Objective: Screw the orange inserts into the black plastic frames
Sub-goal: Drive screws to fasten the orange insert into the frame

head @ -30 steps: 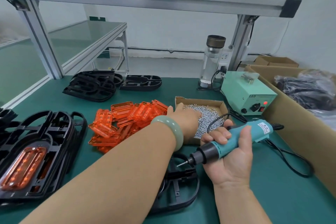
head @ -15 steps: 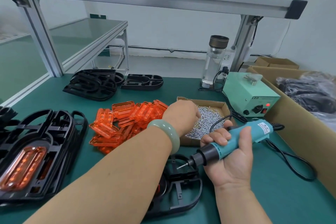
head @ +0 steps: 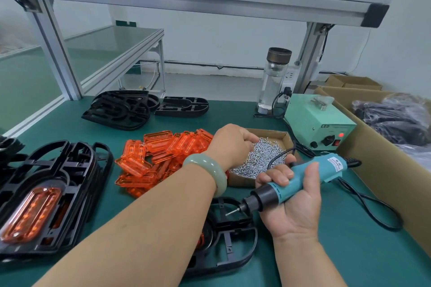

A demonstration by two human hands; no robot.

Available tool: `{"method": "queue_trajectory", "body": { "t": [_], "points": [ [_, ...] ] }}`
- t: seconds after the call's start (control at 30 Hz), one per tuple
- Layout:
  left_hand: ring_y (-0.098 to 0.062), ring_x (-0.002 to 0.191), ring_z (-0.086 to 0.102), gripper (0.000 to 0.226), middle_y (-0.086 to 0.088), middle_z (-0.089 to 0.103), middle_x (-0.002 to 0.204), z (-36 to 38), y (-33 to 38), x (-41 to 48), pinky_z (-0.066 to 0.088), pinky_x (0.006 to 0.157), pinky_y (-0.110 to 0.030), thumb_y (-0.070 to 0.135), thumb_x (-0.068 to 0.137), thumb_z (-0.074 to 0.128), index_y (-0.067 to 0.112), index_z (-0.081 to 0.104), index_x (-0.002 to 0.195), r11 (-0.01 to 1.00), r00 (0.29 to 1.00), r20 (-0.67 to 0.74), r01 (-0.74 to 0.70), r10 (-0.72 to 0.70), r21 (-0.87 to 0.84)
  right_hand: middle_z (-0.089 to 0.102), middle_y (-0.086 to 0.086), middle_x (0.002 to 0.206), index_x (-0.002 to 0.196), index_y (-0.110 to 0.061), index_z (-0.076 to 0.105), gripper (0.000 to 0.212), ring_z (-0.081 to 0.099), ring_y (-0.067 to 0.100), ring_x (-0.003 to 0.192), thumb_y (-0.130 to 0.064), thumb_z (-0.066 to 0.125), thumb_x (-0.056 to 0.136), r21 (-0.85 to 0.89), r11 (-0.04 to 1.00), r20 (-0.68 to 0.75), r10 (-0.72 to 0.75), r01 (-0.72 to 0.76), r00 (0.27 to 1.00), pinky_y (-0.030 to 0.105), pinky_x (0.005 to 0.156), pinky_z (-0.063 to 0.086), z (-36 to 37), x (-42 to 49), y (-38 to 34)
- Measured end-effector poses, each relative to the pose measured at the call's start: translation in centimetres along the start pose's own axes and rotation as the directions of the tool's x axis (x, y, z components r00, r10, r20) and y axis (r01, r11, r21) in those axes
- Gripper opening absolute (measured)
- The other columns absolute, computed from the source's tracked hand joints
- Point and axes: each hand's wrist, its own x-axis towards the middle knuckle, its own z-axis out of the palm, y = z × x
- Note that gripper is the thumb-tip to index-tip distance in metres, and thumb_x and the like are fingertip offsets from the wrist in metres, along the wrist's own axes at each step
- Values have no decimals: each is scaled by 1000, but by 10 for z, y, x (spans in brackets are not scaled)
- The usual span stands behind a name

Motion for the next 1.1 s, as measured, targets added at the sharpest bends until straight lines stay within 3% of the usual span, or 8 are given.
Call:
{"method": "queue_trajectory", "body": {
  "t": [0.17, 0.37, 0.5, 0.63, 0.7, 0.83, 1.0, 1.1],
  "points": [
    [-21, 85, 70, 25, -1, 73, 89, -3, 0, -4, 57, 80, -35, 10, 88, 58, 32, 67, 81, 984, 999, -26, 19, -24, -176, 40, -10, 59, 88, -20, 53, 31, 42, 3, 44, -50, 55, 81, 6, 1000, -9, 4, -4, 1000, 21, 50, 46, 0, 0, 0],
    [-15, 82, 69, 23, 2, 72, 88, -2, 2, -2, 55, 76, -29, 12, 85, 62, 32, 63, 95, 990, 1000, -29, -3, -1, -138, 41, -10, 59, 88, -20, 54, 31, 42, 4, 44, -50, 56, 80, 9, 1000, -16, 7, -7, 1000, 20, 51, 46, 0, -1, 0],
    [-11, 69, 68, 19, 3, 71, 75, -2, 4, -4, 53, 60, -22, 13, 87, 59, 28, 59, 75, 993, 998, -61, -10, 3, -119, 40, -10, 59, 88, -21, 54, 31, 42, 4, 44, -51, 55, 81, 3, 1000, -20, 9, -9, 1000, 21, 50, 45, 0, -1, -1],
    [-8, 56, 59, 18, 3, 66, 67, -7, 4, -12, 55, 62, -27, 13, 89, 59, 23, 62, 73, 956, 984, -171, -13, -39, -294, 40, -10, 59, 87, -21, 54, 31, 42, 3, 44, -51, 55, 81, 4, 1000, -15, 16, -16, 1000, 21, 51, 45, 0, -1, -1],
    [-8, 55, 56, 16, 2, 64, 64, -13, 5, -20, 52, 58, -23, 13, 87, 62, 23, 65, 75, 899, 961, -242, 17, -136, -438, 40, -10, 60, 87, -21, 54, 31, 42, 3, 44, -51, 56, 80, 9, 1000, -12, 15, -14, 1000, 21, 51, 46, 0, -1, -2],
    [-9, 58, 57, 12, -1, 64, 66, -29, 0, -52, 51, 58, -19, 2, 86, 63, 12, 66, 90, 619, 928, -185, 60, -324, -783, 40, -11, 61, 86, -21, 54, 29, 42, 3, 44, -50, 56, 81, 15, 1000, -15, -1, 2, 1000, 21, 51, 46, 1, -2, -3],
    [-5, 57, 58, 9, 4, 66, 63, -36, -24, -122, 52, 54, -16, 15, 89, 61, 12, 69, 87, 548, 890, -246, 5, -383, -836, 42, -11, 59, 85, -22, 53, 29, 42, 3, 45, -51, 55, 82, -1, 999, -29, -52, 52, 998, 21, 52, 45, 4, -7, -2],
    [-6, 56, 58, 11, 0, 66, 65, -34, -32, -154, 50, 48, -15, 14, 88, 60, 10, 71, 84, 462, 881, -194, 30, -431, -886, 41, -12, 58, 83, -23, 51, 29, 42, 3, 45, -51, 54, 81, -25, 996, -45, -92, 91, 995, 20, 53, 44, 13, -16, 0]
  ]
}}
